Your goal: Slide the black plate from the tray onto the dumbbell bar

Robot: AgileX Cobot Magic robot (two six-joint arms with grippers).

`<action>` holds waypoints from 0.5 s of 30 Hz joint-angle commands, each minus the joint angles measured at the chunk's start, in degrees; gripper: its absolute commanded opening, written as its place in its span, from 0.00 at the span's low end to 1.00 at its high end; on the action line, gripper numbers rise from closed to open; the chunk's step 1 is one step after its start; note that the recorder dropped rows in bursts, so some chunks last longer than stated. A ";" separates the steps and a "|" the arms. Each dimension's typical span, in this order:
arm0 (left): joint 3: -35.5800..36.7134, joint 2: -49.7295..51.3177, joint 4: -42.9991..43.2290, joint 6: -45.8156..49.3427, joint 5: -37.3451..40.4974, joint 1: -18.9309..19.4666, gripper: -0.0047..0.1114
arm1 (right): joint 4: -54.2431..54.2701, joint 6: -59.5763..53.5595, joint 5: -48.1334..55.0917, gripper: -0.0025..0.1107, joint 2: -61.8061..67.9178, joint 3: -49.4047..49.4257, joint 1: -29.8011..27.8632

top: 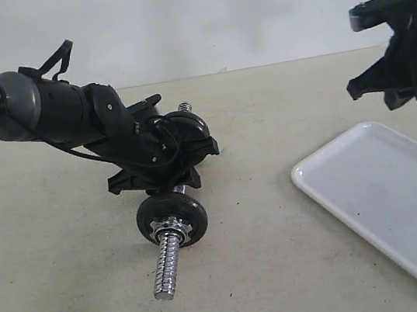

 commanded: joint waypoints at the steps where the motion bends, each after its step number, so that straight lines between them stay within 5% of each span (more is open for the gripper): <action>1: -0.71 -1.32 -0.63 0.24 -3.97 0.01 0.08 | -3.85 2.03 4.11 0.02 -0.47 0.21 -4.37; 8: -0.71 -1.32 -0.63 0.35 -4.10 0.01 0.08 | -9.26 2.03 7.97 0.02 -0.47 2.98 -8.96; 15: 0.28 -1.32 -0.50 1.07 -4.76 0.01 0.08 | -10.85 2.03 -3.08 0.02 -0.47 14.34 -11.51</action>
